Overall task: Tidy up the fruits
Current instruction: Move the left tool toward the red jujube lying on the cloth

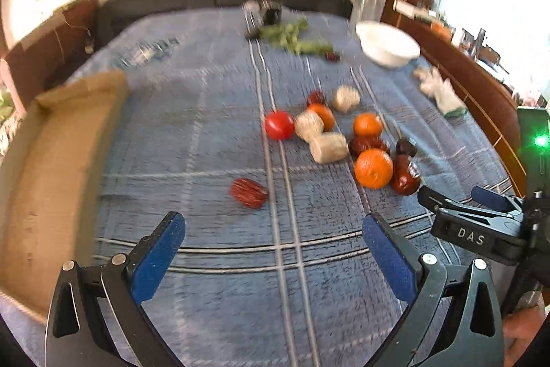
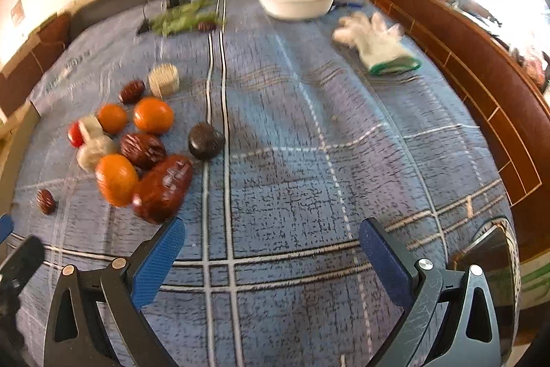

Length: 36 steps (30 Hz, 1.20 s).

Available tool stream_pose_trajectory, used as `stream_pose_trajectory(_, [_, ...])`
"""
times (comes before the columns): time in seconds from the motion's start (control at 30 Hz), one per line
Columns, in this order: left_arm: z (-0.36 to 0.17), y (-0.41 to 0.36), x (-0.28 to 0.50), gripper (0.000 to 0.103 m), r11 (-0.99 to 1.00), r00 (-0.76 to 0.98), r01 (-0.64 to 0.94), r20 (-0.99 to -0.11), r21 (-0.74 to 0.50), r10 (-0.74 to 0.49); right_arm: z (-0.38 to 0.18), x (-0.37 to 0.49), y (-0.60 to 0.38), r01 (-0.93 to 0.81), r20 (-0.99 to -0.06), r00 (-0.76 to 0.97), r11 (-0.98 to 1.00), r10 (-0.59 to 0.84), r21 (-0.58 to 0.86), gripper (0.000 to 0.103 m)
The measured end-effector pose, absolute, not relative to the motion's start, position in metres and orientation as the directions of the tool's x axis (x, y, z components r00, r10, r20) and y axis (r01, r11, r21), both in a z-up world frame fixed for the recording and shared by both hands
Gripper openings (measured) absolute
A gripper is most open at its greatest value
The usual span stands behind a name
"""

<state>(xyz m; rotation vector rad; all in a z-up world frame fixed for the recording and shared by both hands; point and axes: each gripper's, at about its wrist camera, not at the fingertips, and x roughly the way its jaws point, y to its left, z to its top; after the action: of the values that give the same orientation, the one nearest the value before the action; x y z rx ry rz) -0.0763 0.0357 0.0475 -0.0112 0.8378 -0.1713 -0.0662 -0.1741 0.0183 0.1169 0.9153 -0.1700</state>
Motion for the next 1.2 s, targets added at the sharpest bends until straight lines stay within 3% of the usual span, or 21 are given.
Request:
stream_pose_trajectory(0.23, [0.076,0.06,-0.097,0.103,0.992,0.73,0.103,-0.671,-0.076,-0.128,0.053,-0.099,-0.167,0.177,-0.682,0.731,0.958,0.026,0.226,0.103])
stream_pose_trajectory(0.4, [0.083,0.068,-0.105,0.103,0.993,0.75,0.087,-0.65,-0.085,-0.121,0.071,-0.106,-0.136,0.134,-0.663,0.748,0.986,-0.036,0.098,0.103])
stream_pose_trajectory(0.5, [0.085,0.069,-0.108,0.103,0.993,0.758,0.079,-0.642,-0.083,-0.114,0.077,-0.118,-0.129,0.129,-0.6,0.8,0.979,-0.009,0.157,0.103])
stream_pose_trajectory(0.8, [0.093,0.076,-0.118,0.103,0.995,0.785,0.059,-0.612,-0.079,-0.095,0.067,-0.127,-0.123,0.129,-0.579,0.811,0.942,0.079,0.309,0.101])
stream_pose_trajectory(0.93, [0.094,0.076,-0.118,0.103,0.996,0.79,0.053,-0.606,-0.073,-0.087,0.059,-0.12,-0.126,0.088,-0.593,0.782,0.909,0.191,0.408,0.101])
stream_pose_trajectory(1.2, [0.093,0.077,-0.117,0.103,0.997,0.794,0.046,-0.603,-0.069,-0.079,0.066,-0.118,-0.121,0.077,-0.599,0.792,0.953,0.12,0.293,0.101])
